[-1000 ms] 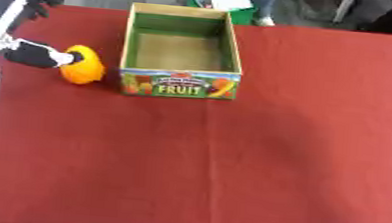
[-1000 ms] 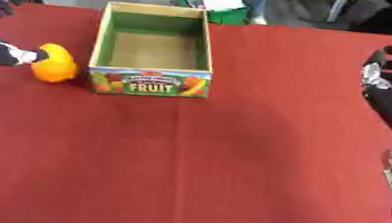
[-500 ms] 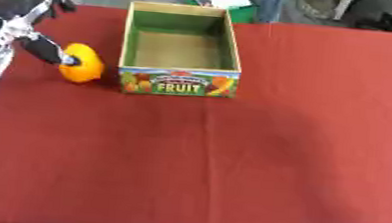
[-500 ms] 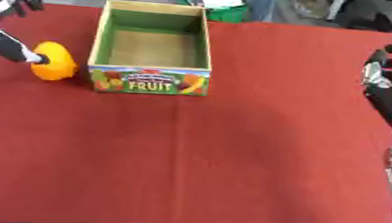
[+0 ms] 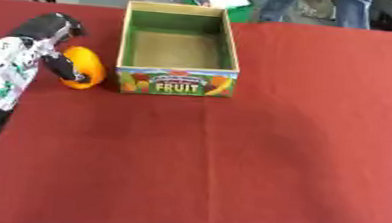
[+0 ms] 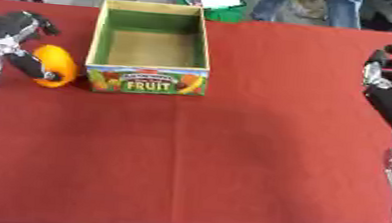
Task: Pick up objects on the table and place them in the box.
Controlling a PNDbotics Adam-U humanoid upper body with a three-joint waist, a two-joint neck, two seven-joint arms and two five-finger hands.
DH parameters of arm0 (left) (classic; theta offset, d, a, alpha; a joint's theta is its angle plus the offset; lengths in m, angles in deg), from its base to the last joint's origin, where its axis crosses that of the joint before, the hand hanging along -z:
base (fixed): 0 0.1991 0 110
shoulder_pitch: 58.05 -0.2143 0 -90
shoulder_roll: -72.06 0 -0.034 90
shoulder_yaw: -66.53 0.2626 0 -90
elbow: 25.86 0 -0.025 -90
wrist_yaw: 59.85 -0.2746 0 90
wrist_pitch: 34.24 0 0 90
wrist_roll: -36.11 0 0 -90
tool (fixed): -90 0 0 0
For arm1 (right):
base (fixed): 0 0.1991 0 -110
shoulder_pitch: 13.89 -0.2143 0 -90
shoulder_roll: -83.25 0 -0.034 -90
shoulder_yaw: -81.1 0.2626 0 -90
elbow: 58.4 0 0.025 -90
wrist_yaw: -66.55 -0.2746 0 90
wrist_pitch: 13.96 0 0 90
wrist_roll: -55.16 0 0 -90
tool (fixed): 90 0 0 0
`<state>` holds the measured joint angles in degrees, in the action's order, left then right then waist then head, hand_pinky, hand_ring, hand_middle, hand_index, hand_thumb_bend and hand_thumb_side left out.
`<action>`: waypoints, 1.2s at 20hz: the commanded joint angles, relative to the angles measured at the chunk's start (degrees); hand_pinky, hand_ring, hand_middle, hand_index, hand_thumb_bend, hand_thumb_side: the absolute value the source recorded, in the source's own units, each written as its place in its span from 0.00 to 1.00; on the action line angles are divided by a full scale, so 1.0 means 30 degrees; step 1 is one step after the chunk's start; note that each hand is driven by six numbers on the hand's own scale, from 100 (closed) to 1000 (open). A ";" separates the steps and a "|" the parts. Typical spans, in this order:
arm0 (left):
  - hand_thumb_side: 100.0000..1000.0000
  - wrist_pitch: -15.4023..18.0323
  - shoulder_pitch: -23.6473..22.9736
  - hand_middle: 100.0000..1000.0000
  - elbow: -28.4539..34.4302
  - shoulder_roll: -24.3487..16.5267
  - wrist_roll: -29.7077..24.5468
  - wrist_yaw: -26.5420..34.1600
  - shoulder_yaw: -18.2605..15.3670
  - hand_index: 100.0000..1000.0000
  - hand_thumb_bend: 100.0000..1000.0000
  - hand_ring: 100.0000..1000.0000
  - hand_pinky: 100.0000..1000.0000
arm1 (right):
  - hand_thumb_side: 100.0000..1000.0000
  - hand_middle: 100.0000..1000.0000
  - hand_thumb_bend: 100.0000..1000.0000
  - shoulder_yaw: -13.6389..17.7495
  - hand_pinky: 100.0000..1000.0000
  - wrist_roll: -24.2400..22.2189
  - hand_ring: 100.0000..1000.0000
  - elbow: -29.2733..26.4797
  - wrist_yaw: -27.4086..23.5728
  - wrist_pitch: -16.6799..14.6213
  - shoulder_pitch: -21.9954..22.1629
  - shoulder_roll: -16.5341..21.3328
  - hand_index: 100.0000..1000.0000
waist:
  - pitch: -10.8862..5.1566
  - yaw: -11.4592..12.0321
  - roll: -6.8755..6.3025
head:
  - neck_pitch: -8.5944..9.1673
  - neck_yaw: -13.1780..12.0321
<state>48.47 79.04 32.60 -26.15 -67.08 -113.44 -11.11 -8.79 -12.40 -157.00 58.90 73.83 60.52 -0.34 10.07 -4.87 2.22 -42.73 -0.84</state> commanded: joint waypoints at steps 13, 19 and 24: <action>0.00 -0.0884 0.0661 0.22 0.3370 -0.0503 0.2150 0.0527 -0.0241 0.34 0.48 0.27 0.50 | 0.05 0.63 0.04 0.0131 0.59 -0.0036 0.59 -0.0344 -0.0142 -0.0016 -0.0147 0.0252 0.80 | -0.0267 -0.0092 0.0031 | 0.0013 0.0018; 0.00 -0.1019 0.2135 0.23 0.4360 0.0209 0.2120 0.0561 0.0026 0.35 0.48 0.29 0.50 | 0.05 0.63 0.04 0.0023 0.59 -0.0159 0.59 -0.0302 -0.0165 0.0003 -0.0172 0.0258 0.80 | -0.0365 -0.0393 -0.0002 | -0.0035 -0.0178; 0.00 -0.0659 0.3089 0.24 0.3277 0.1406 0.2281 -0.0316 0.0495 0.36 0.47 0.30 0.52 | 0.05 0.63 0.04 -0.0103 0.59 -0.0298 0.59 -0.0296 -0.0195 0.0027 -0.0280 0.0244 0.80 | -0.0342 -0.0821 -0.0043 | -0.0013 -0.0431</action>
<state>46.10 86.60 42.50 -22.06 -60.48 -113.57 -9.77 -9.31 -13.05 -156.99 58.82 74.00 60.48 -0.75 9.99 -7.38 2.13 -42.74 -1.82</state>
